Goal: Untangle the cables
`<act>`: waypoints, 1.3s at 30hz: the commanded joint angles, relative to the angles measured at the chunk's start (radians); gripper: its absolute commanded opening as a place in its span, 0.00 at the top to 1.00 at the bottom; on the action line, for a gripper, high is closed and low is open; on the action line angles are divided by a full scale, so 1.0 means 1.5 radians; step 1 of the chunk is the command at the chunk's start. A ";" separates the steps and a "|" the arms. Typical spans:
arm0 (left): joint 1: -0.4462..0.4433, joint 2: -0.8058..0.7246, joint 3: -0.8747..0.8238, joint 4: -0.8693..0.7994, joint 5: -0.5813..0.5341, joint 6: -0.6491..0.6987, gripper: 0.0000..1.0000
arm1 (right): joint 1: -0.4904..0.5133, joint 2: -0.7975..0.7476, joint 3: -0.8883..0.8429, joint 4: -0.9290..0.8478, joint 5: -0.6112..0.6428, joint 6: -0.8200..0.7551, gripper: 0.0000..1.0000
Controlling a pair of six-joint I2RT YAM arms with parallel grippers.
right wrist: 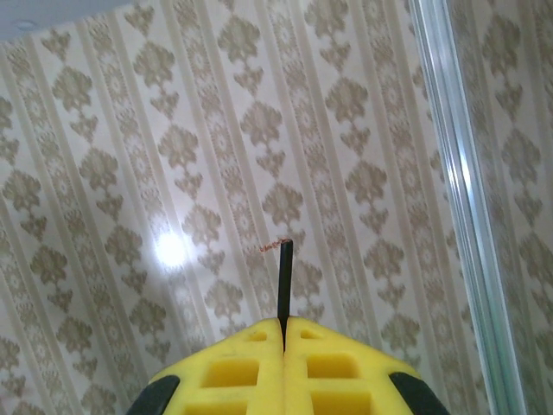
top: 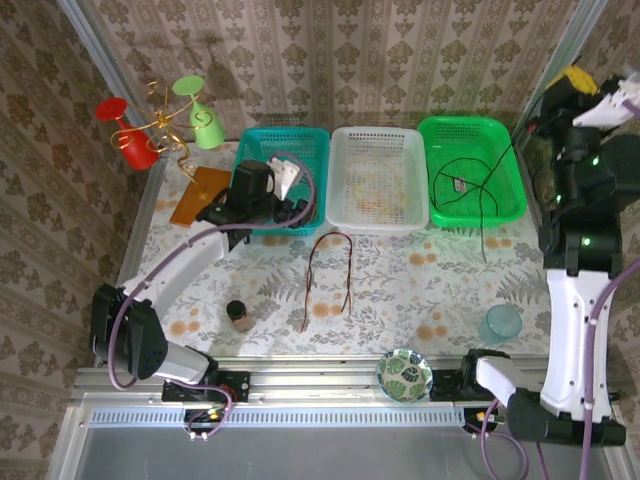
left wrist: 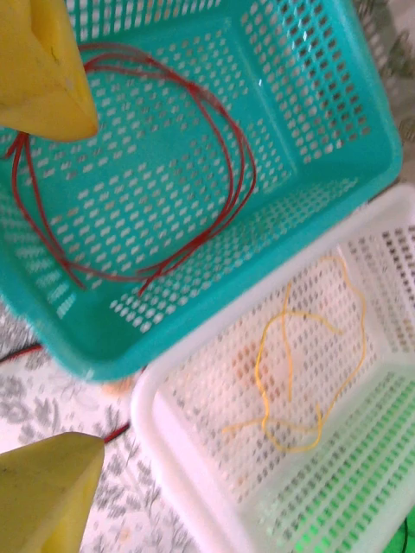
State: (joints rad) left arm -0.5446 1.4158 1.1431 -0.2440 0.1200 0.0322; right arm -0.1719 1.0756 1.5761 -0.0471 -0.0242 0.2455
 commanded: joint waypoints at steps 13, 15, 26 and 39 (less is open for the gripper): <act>-0.120 -0.092 -0.127 0.104 -0.072 -0.103 0.12 | -0.009 0.310 0.365 0.126 -0.070 -0.215 1.00; -0.129 -0.101 -0.138 0.101 -0.084 -0.107 0.12 | -0.010 0.342 0.383 0.123 -0.080 -0.225 1.00; -0.160 -0.143 -0.153 0.071 -0.115 -0.117 0.12 | -0.044 0.403 0.256 0.192 -0.105 -0.203 1.00; -0.184 -0.121 -0.141 0.071 -0.127 -0.119 0.12 | -0.058 0.409 0.364 0.201 -0.117 -0.190 1.00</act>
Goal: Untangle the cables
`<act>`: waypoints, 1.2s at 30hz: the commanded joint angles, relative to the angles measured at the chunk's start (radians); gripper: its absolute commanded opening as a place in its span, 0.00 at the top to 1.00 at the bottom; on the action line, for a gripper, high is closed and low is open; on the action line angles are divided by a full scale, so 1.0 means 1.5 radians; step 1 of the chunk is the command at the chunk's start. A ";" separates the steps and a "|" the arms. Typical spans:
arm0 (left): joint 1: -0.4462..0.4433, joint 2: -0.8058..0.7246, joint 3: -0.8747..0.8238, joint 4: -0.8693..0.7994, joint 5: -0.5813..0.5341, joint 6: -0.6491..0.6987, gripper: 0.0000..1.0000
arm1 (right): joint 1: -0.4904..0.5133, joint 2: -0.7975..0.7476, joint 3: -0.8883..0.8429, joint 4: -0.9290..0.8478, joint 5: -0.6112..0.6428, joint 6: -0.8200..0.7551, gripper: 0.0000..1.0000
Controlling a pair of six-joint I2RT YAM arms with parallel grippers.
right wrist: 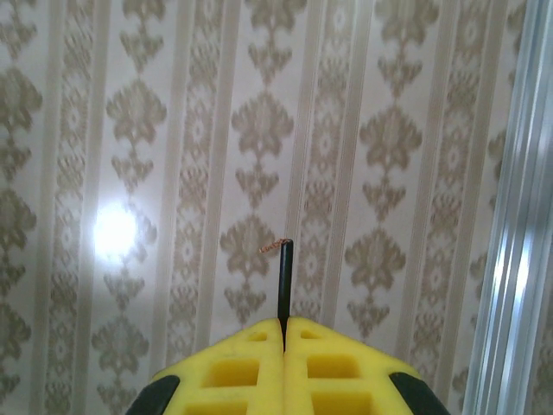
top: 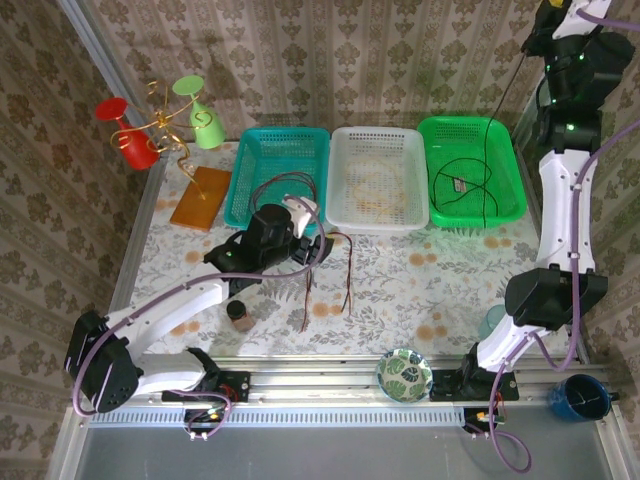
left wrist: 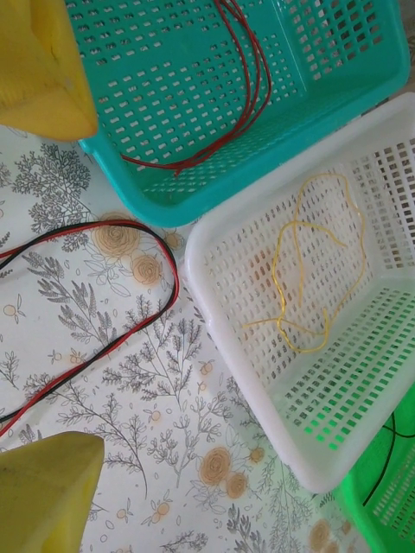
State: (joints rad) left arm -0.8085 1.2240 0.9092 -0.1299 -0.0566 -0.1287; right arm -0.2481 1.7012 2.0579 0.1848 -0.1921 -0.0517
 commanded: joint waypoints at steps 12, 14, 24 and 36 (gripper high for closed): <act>-0.028 0.011 0.014 -0.006 -0.017 -0.017 0.12 | -0.046 -0.002 -0.123 0.152 -0.038 0.063 1.00; -0.031 0.009 0.013 -0.009 -0.019 -0.019 0.12 | -0.047 0.000 -0.133 0.156 -0.045 0.084 1.00; -0.038 0.006 0.003 0.006 -0.025 -0.026 0.12 | 0.004 -0.114 -0.405 0.105 -0.049 0.065 1.00; -0.040 0.008 0.014 -0.014 -0.021 -0.019 0.12 | 0.025 -0.129 -0.568 -0.006 0.241 0.037 1.00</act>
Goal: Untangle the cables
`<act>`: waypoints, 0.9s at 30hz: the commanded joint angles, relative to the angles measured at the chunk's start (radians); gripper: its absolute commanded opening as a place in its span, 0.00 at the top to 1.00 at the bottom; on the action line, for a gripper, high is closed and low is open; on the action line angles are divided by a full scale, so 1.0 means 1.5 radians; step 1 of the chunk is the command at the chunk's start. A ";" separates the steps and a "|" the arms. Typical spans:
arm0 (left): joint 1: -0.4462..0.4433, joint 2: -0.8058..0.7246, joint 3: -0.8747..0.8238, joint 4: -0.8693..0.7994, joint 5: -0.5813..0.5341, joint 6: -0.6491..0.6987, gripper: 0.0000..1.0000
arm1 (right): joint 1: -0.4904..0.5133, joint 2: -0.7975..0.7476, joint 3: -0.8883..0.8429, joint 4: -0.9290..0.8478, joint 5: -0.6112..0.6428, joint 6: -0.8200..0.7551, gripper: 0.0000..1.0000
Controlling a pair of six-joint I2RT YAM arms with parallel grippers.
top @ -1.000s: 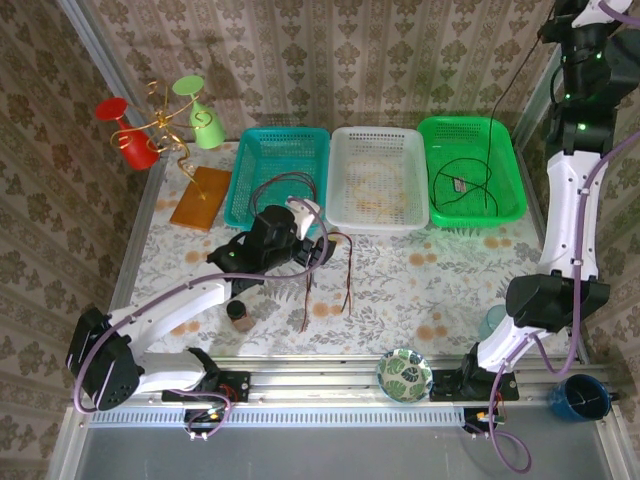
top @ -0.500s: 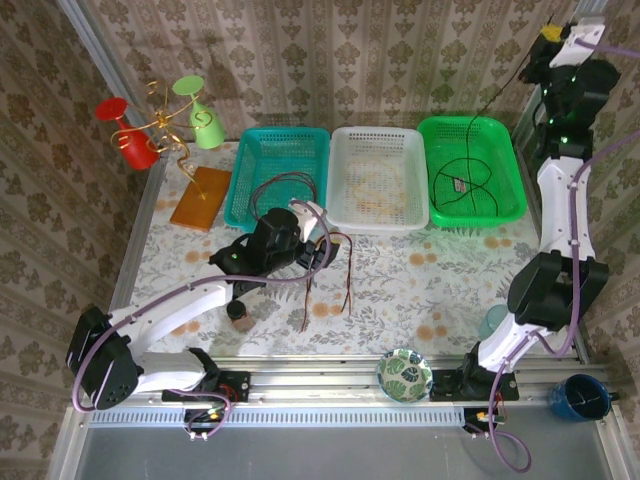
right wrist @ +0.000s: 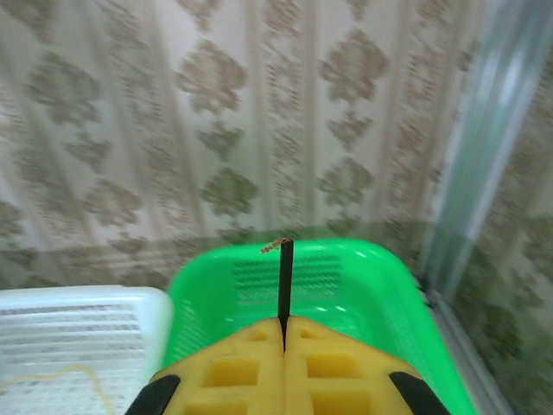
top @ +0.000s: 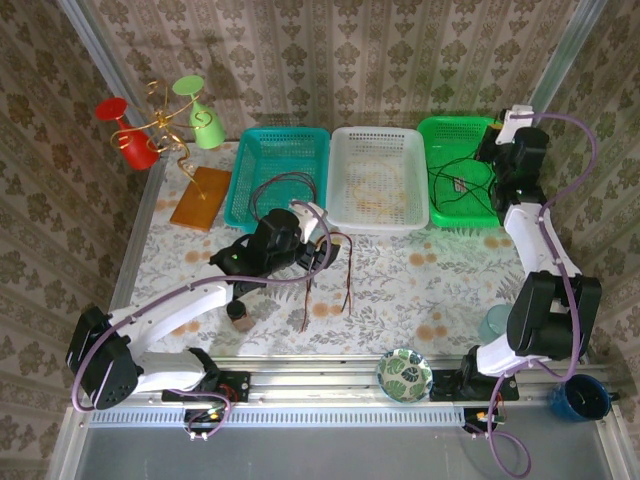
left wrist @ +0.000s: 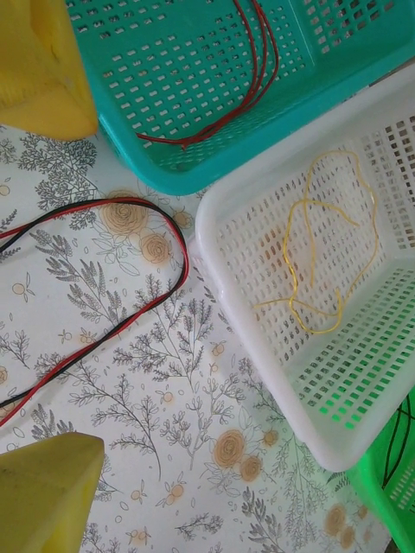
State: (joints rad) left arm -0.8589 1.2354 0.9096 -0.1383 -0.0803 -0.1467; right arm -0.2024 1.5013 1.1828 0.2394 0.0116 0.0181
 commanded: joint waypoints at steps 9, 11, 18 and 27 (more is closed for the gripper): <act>-0.020 0.025 0.027 -0.004 -0.012 -0.003 0.11 | -0.012 0.151 0.157 -0.319 0.090 0.133 1.00; -0.022 0.026 0.027 -0.004 -0.013 -0.002 0.12 | -0.012 0.191 0.196 -0.376 0.106 0.153 1.00; -0.026 0.025 0.021 -0.001 -0.018 -0.004 0.11 | -0.012 0.316 0.274 -0.484 0.099 0.174 1.00; -0.030 0.027 0.022 -0.007 -0.019 -0.003 0.11 | -0.012 0.429 0.362 -0.572 0.026 0.171 1.00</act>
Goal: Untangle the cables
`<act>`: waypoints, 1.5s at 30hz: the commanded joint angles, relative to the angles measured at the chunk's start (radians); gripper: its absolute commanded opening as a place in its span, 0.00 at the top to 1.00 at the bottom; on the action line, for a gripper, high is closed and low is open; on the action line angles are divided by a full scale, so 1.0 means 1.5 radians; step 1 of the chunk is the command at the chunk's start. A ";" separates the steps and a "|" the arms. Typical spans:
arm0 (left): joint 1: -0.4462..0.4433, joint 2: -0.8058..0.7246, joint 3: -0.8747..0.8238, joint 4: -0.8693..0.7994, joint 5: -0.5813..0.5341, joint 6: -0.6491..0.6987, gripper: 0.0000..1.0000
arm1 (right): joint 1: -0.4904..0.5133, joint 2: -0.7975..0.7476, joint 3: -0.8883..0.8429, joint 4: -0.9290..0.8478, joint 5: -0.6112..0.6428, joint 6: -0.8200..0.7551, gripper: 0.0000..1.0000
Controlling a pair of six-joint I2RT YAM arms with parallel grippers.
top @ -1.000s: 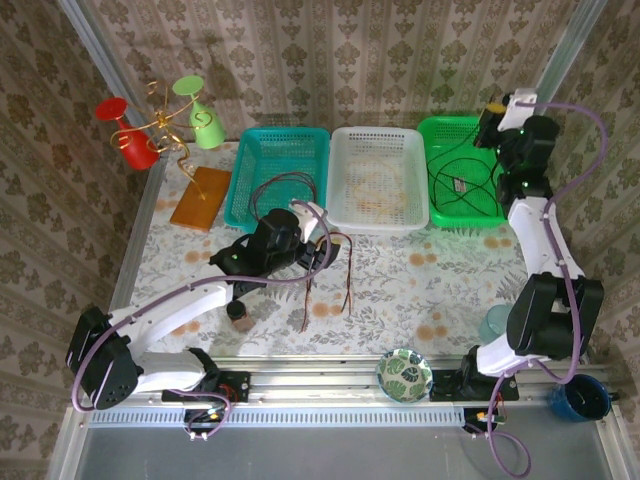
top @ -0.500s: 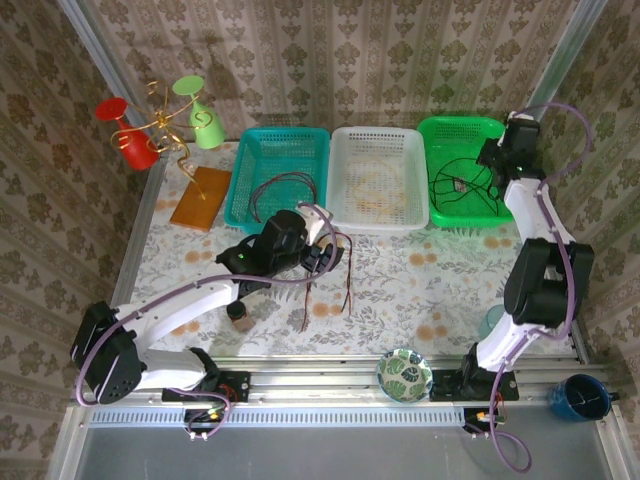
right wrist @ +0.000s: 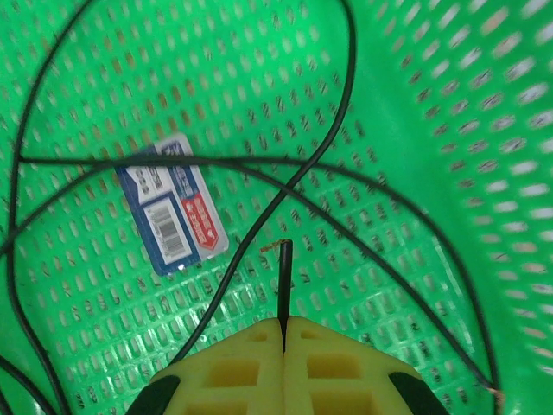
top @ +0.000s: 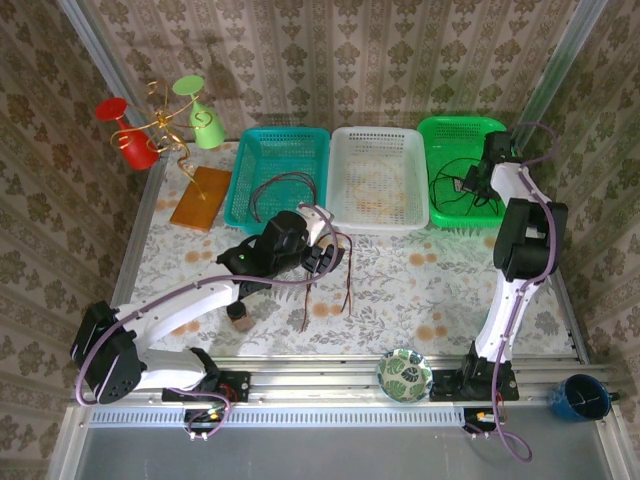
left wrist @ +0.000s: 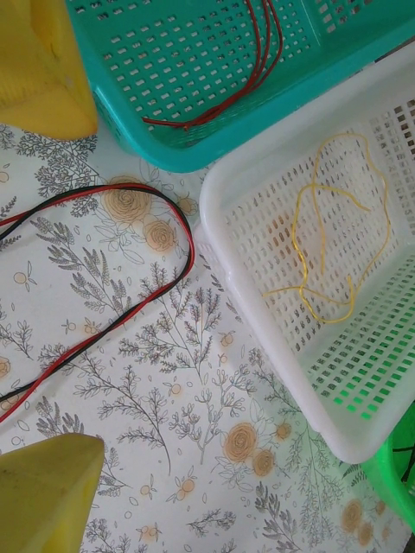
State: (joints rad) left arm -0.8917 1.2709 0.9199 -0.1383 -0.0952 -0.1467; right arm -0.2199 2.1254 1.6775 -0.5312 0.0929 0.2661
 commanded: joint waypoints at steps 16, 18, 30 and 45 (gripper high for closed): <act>-0.012 -0.019 0.000 -0.007 -0.034 -0.003 0.11 | -0.012 -0.055 0.069 -0.114 -0.056 -0.019 0.44; -0.011 -0.022 -0.001 -0.008 -0.036 -0.002 0.11 | -0.012 -0.085 0.062 -0.118 -0.062 -0.021 0.36; -0.015 -0.045 -0.019 -0.030 -0.048 -0.020 0.11 | 0.007 -0.304 -0.076 -0.102 -0.059 -0.040 0.27; 0.008 -0.075 0.012 -0.111 -0.049 -0.062 0.11 | 0.237 -0.614 -0.324 -0.132 -0.025 0.032 0.32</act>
State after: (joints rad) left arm -0.8989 1.1778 0.8848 -0.2493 -0.1768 -0.2207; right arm 0.0772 1.2541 1.2549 -0.6792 0.0303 0.2497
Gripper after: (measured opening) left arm 0.892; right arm 0.689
